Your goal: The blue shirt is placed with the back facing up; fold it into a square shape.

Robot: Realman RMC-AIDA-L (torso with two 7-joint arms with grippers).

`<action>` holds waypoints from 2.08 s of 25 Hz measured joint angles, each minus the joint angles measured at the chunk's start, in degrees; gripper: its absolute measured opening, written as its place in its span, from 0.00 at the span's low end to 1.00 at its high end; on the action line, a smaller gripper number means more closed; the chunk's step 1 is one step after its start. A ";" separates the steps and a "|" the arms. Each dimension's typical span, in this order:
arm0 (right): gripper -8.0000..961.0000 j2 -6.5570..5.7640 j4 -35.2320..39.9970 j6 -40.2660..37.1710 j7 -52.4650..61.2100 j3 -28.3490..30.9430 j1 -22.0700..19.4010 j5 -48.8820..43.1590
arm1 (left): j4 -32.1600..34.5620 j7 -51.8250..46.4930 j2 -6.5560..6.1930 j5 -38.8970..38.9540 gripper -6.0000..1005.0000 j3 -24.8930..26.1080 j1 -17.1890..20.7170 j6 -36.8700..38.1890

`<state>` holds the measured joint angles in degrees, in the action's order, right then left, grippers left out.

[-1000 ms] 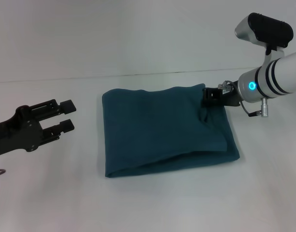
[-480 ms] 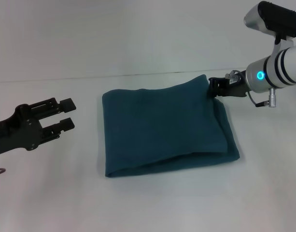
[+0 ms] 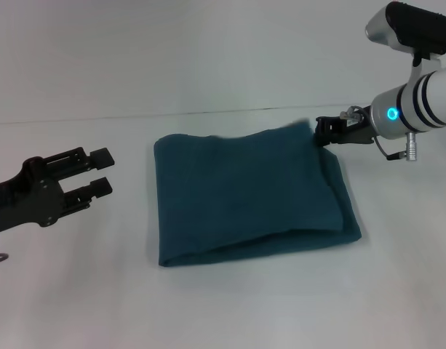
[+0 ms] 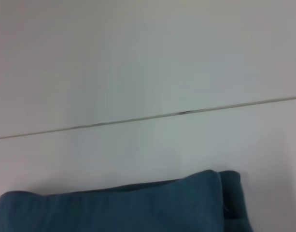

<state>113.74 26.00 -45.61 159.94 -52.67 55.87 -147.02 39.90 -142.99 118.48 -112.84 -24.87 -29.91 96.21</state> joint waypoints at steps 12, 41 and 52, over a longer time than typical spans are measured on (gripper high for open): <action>0.25 -2.17 0.37 -4.31 0.10 2.42 -0.99 -1.42 | 0.06 0.23 -0.18 -0.12 0.64 -0.09 0.26 0.05; 0.80 -10.17 4.24 -44.18 -13.97 14.19 -12.16 22.37 | 0.51 -2.78 -0.19 -14.11 0.74 -17.18 -6.25 -18.01; 0.80 -10.21 4.24 -43.57 -14.01 14.77 -12.45 22.40 | -6.29 -4.31 1.10 -14.79 0.74 -20.32 -10.14 -27.17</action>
<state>103.53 30.24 -89.17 145.93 -37.90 43.42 -124.62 33.60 -147.31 119.57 -127.64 -45.20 -40.05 69.05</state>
